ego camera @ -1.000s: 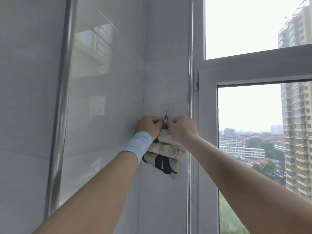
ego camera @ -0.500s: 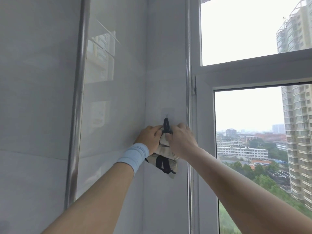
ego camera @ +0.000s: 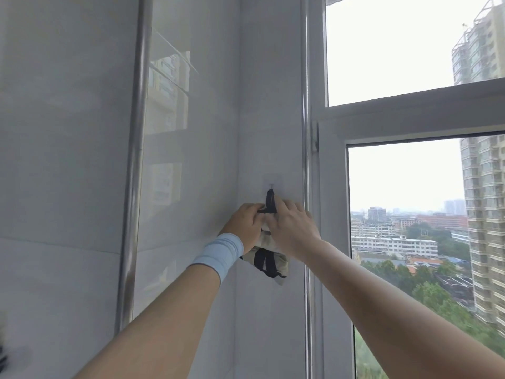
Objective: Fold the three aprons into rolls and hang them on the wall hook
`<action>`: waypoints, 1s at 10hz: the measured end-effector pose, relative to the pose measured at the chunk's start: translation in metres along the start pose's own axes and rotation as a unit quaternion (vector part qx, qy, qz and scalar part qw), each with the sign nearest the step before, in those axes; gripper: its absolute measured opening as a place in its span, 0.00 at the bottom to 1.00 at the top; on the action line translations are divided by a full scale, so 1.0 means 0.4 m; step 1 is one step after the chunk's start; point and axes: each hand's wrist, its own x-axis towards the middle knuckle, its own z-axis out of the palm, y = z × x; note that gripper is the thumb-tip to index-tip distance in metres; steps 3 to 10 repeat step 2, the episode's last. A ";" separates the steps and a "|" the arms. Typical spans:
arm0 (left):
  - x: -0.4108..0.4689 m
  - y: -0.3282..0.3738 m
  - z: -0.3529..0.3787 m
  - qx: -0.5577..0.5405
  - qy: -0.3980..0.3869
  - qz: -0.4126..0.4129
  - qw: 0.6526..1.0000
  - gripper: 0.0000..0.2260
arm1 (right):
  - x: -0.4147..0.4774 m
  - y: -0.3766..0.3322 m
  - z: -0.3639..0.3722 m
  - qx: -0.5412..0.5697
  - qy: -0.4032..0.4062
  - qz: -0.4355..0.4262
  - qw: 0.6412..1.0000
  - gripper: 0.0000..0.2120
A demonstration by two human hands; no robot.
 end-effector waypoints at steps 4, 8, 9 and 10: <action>-0.007 0.009 -0.023 -0.033 0.042 -0.003 0.999 0.20 | 0.007 0.007 -0.026 0.064 0.005 0.010 0.998 0.22; -0.007 0.009 -0.023 -0.033 0.042 -0.003 0.999 0.20 | 0.007 0.007 -0.026 0.064 0.005 0.010 0.998 0.22; -0.007 0.009 -0.023 -0.033 0.042 -0.003 0.999 0.20 | 0.007 0.007 -0.026 0.064 0.005 0.010 0.998 0.22; -0.007 0.009 -0.023 -0.033 0.042 -0.003 0.999 0.20 | 0.007 0.007 -0.026 0.064 0.005 0.010 0.998 0.22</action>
